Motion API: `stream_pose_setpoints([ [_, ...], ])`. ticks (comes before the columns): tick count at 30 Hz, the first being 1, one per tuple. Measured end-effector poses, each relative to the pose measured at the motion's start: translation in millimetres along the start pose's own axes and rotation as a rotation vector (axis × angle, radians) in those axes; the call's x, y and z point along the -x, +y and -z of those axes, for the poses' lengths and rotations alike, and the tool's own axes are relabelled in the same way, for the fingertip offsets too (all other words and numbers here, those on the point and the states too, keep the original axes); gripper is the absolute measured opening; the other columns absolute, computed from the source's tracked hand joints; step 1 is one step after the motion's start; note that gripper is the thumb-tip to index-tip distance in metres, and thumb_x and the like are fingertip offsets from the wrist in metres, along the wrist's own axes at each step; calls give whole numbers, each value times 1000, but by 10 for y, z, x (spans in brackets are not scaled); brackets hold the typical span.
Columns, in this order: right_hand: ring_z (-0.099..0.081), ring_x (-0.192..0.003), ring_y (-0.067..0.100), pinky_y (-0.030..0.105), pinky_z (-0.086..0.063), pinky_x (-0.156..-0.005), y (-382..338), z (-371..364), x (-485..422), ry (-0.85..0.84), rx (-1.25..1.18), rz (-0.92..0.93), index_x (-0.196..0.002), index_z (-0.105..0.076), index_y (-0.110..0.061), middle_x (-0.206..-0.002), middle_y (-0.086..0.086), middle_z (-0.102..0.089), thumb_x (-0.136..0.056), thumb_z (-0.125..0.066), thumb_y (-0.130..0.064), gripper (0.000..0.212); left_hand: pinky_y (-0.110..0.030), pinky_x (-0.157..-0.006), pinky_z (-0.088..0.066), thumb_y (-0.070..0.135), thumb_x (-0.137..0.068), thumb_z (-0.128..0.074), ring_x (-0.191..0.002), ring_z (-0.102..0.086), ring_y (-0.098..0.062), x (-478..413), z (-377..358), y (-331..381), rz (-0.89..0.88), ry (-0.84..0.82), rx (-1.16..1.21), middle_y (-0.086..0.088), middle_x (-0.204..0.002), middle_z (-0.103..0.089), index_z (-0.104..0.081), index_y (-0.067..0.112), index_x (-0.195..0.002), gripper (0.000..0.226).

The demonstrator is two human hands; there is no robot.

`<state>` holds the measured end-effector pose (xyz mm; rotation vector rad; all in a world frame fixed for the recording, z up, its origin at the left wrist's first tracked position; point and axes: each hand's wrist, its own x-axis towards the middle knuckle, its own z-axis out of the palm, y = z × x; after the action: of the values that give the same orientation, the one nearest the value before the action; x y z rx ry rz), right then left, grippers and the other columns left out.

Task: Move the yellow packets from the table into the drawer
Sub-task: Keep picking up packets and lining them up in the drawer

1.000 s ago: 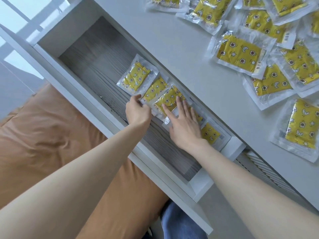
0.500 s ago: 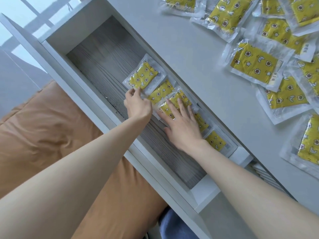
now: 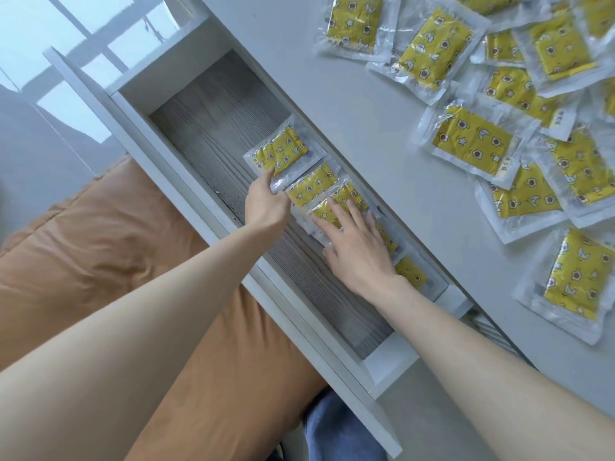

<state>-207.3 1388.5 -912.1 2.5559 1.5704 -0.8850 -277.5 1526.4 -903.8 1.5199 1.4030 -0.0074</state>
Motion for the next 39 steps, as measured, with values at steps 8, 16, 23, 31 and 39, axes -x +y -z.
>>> stream_pose_setpoints([
  [8,-43,-126,19,36,-41,-99,-360,802,745,117,-272,-121,-140,-44,-27,-137,-3,-52,-98,-42,-22,42,-24,-86,-45,8,-95,-39,-118,-52,-15,929,636,425,-52,-85,81,-1,-133,-54,-43,22,-140,47],
  [16,-56,-112,18,35,-49,-90,-729,1356,1944,267,-416,-217,-128,-55,-25,-122,-3,-62,-96,-47,-25,33,-28,-89,-46,11,-91,-44,-114,-55,-16,2216,1195,578,-134,-141,111,3,-126,-59,-44,24,-138,49],
  [23,-56,-112,18,35,-49,-91,-1020,1448,3204,371,-462,-278,-128,-56,-24,-124,-3,-61,-96,-47,-24,33,-28,-87,-48,12,-92,-43,-106,-58,-15,3402,1448,395,-207,-226,119,2,-125,-59,-45,23,-138,47],
  [31,-56,-109,17,27,-43,-81,-1108,1844,4568,483,-523,-406,-124,-58,-27,-118,-7,-63,-93,-49,-20,34,-20,-79,-48,10,-92,-44,-100,-59,-15,4746,1570,643,-293,-282,93,1,-121,-59,-47,23,-136,46],
  [39,-56,-107,18,32,-47,-88,-619,2144,5895,539,-555,-481,-126,-57,-26,-120,-6,-62,-94,-47,-19,34,-30,-84,-49,9,-96,-41,-100,-56,-17,5952,1056,1074,-365,-348,46,-4,-128,-55,-44,18,-138,44],
])
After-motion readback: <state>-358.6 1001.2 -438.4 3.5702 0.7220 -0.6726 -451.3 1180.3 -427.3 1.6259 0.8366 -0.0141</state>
